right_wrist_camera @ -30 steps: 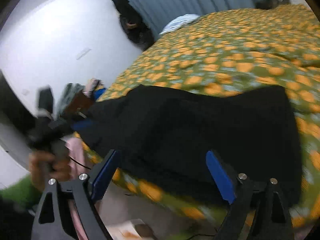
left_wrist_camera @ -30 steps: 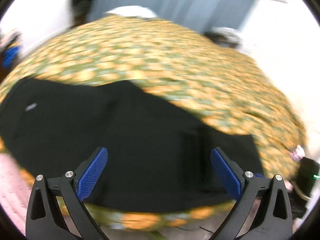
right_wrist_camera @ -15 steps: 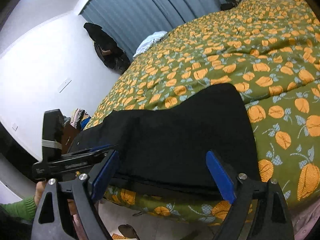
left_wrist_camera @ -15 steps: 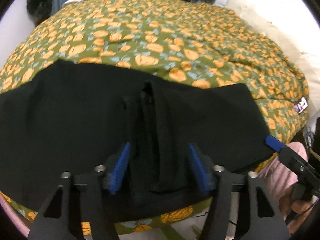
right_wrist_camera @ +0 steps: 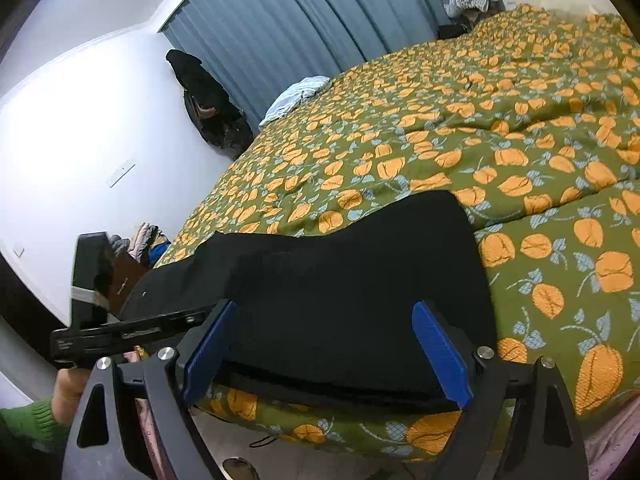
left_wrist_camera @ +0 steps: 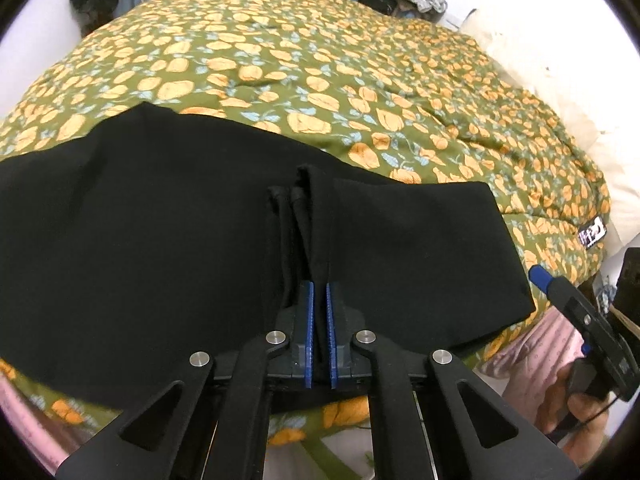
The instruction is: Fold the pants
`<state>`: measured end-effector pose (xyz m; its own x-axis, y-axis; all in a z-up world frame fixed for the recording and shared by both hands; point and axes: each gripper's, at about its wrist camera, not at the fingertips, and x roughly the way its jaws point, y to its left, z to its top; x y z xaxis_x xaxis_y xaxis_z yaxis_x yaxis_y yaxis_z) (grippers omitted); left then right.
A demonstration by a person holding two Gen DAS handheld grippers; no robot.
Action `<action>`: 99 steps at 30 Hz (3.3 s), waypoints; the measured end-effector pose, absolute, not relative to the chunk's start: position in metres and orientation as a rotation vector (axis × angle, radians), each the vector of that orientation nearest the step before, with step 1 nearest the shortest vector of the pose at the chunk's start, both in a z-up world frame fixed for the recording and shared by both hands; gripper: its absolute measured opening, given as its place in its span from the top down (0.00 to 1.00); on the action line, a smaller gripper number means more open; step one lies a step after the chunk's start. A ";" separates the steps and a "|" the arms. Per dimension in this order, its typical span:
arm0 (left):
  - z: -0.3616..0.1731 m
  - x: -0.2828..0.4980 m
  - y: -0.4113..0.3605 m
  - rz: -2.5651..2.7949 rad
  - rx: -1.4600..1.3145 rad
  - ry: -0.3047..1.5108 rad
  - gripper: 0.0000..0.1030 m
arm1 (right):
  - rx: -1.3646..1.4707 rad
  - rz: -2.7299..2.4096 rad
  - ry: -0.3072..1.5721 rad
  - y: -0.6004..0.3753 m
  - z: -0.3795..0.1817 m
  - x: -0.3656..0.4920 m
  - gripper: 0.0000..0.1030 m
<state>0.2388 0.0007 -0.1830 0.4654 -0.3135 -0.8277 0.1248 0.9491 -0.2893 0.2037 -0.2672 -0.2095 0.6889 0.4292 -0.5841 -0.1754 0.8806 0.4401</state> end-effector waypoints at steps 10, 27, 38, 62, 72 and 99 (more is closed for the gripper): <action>-0.205 0.240 0.022 -0.186 -0.148 1.113 0.96 | 0.319 0.441 0.899 -0.242 -0.239 0.221 0.14; -0.202 0.238 0.018 -0.064 -0.053 1.152 0.35 | 0.286 0.436 0.942 -0.232 -0.253 0.223 0.10; -0.205 0.239 0.016 -0.038 -0.020 1.161 0.28 | 0.264 0.441 0.940 -0.228 -0.255 0.222 0.06; -0.215 0.250 -0.017 -0.136 0.007 1.144 0.24 | 0.187 0.469 0.945 -0.225 -0.204 0.245 0.03; -0.219 0.246 -0.014 -0.160 0.013 1.133 0.20 | 0.251 0.383 1.187 -0.256 -0.263 0.343 0.02; -0.145 0.275 0.255 0.133 -0.313 0.976 0.06 | 0.436 0.355 1.024 -0.251 -0.218 0.227 0.03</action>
